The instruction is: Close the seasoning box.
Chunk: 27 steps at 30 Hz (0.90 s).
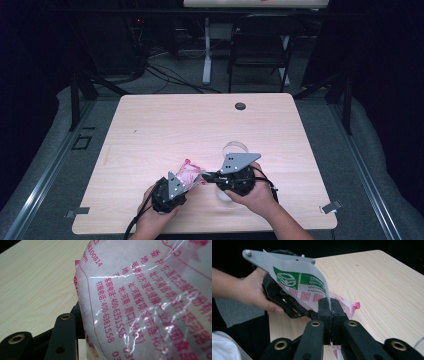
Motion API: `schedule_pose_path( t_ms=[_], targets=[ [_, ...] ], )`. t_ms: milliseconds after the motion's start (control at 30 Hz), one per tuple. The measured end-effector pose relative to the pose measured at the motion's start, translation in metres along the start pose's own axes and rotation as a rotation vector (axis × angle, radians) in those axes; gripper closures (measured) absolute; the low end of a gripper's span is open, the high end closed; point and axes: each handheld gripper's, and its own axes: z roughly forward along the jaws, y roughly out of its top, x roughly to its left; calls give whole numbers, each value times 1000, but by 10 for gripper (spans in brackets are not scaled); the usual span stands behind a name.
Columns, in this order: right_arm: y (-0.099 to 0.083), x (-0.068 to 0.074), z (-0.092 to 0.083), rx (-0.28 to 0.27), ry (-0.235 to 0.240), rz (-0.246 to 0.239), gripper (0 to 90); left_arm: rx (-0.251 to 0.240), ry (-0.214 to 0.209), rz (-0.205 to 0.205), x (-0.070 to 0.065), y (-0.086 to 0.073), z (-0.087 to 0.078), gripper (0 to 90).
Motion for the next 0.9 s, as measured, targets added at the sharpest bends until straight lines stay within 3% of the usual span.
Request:
schedule_pose_path(
  t_ms=[100,433,900],
  targets=[
    [3,-1,-3,13,-13,-22,887,-8,37,40,4,6,-2,526],
    [13,-6,-8,-11,-27,-20,817,-35,100,85,15,24,-8,533],
    [11,-14,-17,-22,-85,-35,715,-49,125,123,19,45,-5,544]
  ],
)
